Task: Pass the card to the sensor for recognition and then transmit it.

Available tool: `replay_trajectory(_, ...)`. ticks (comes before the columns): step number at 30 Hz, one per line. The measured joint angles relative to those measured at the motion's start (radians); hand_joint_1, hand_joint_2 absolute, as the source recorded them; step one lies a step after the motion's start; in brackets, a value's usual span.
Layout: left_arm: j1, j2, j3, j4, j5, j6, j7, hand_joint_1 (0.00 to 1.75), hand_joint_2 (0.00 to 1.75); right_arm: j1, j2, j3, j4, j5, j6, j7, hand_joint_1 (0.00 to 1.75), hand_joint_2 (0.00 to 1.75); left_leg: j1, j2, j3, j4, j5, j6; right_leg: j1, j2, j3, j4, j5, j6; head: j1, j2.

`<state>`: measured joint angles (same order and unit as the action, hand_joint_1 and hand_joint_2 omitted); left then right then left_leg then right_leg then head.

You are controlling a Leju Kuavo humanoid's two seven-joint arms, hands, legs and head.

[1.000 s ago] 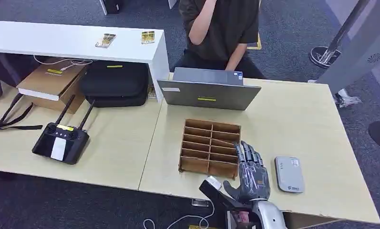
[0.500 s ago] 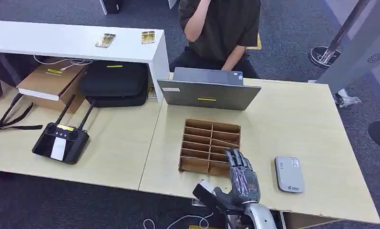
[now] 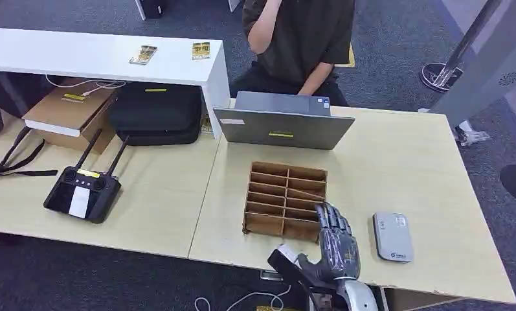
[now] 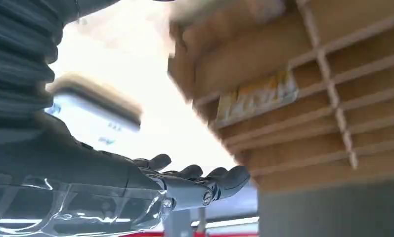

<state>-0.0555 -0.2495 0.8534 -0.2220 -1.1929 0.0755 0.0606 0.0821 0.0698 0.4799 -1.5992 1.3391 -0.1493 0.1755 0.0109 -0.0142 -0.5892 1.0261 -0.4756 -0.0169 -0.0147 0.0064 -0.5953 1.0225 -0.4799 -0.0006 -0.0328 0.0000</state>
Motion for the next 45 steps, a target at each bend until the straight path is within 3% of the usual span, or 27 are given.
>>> replay_trajectory(3, 0.001, 0.0, 0.0, 0.0, -0.006, 0.006, -0.01, 0.0, 0.0, 0.018, -0.002, -0.019, -0.056, 0.099, -0.126, -0.026, 0.0, 1.75, 0.0, 0.0, 0.0, 0.0, 0.0, 0.0, 0.0, 0.0, 0.0, 0.0, 0.0, 0.0, 0.0, 0.0)
replay_trajectory(6, 0.001, -0.001, 0.0, 0.0, -0.011, 0.006, -0.01, 0.0, 0.0, 0.033, -0.003, -0.035, -0.109, 0.119, -0.167, -0.049, 0.0, 1.75, 0.0, 0.0, 0.0, 0.0, 0.0, 0.0, 0.0, 0.0, 0.0, 0.0, 0.0, 0.0, 0.0, 0.0)
replay_trajectory(10, 0.001, 0.0, 0.0, 0.0, -0.012, -0.002, -0.009, 0.0, 0.0, 0.051, -0.003, -0.043, -0.14, 0.094, -0.156, -0.068, 0.0, 1.75, 0.0, 0.0, 0.0, 0.0, 0.0, 0.0, 0.0, 0.0, 0.0, 0.0, 0.0, 0.0, 0.0, 0.0)
replay_trajectory(21, -0.001, 0.006, 0.0, 0.0, -0.02, -0.022, 0.005, 0.0, 0.0, 0.039, 0.003, -0.018, -0.078, 0.017, -0.012, -0.1, 0.0, 1.75, 0.0, 0.0, 0.0, 0.0, 0.0, 0.0, 0.0, 0.0, 0.0, 0.0, 0.0, 0.0, 0.0, 0.0)
replay_trajectory(27, -0.001, 0.008, 0.0, 0.0, -0.024, -0.024, 0.004, 0.0, 0.0, 0.0, 0.005, 0.016, -0.004, 0.019, -0.025, -0.154, 0.0, 1.75, 0.0, 0.0, 0.0, 0.0, 0.0, 0.0, 0.0, 0.0, 0.0, 0.0, 0.0, 0.0, 0.0, 0.0)
replay_trajectory(45, -0.001, 0.008, 0.002, 0.0, -0.03, -0.035, -0.006, 0.0, 0.0, -0.028, 0.0, 0.035, 0.047, -0.005, -0.072, -0.2, 0.0, 1.75, 0.0, 0.0, 0.0, 0.0, 0.0, 0.0, 0.0, 0.0, 0.0, 0.0, 0.0, 0.0, 0.0, 0.0)
